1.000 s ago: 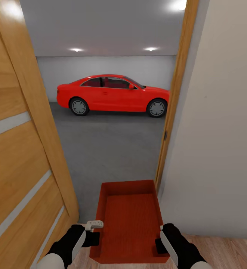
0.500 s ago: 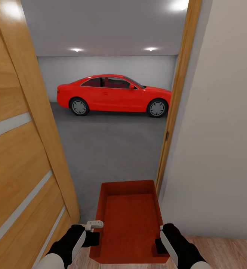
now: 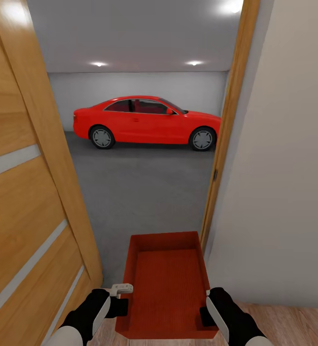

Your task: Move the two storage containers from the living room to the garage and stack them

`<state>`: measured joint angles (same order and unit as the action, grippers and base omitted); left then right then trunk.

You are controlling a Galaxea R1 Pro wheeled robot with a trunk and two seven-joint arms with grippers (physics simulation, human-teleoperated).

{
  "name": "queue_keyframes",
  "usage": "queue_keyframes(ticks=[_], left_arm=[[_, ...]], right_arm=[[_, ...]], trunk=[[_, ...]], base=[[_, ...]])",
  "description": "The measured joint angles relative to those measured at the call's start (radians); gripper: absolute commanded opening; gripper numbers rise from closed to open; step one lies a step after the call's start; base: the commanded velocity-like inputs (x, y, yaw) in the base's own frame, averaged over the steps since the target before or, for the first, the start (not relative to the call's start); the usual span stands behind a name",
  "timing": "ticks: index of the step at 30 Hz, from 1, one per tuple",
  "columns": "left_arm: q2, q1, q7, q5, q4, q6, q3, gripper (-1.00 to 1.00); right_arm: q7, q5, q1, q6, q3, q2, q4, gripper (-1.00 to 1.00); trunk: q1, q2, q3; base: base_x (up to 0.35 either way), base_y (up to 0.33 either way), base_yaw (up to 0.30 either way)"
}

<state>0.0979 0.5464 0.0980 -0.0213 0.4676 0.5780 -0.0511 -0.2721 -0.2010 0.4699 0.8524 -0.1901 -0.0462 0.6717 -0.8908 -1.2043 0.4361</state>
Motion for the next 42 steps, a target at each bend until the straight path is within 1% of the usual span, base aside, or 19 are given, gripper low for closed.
queue_keyframes(ticks=[9, 21, 30, 42], left_arm=[[0.0, 0.0, 0.0, 0.0, 0.0, 0.0, 0.0, -1.0], [0.0, 0.0, 0.0, 0.0, -0.001, 0.0, 0.001, -1.0], [0.0, 0.0, 0.0, 0.0, -0.001, 0.0, 0.0, -1.0], [0.0, 0.0, 0.0, 0.0, 0.0, 0.0, 0.0, -1.0]], right_arm=[[0.0, 0.0, 0.0, 0.0, 0.0, 0.0, 0.0, -1.0], [0.0, -0.001, 0.0, 0.0, 0.0, 0.0, 0.0, -1.0], [0.0, 0.0, 0.0, 0.0, 0.0, 0.0, 0.0, -1.0], [0.0, 0.0, 0.0, 0.0, 0.0, 0.0, 0.0, -1.0]], trunk=[[0.0, 0.0, 0.0], [0.0, 0.0, 0.0], [0.0, 0.0, -0.003], [0.0, 0.0, -0.004]], base=[[0.0, 0.189, 0.0], [0.0, 0.011, -0.001], [0.0, 0.0, -0.131], [0.011, 0.004, -0.01]])
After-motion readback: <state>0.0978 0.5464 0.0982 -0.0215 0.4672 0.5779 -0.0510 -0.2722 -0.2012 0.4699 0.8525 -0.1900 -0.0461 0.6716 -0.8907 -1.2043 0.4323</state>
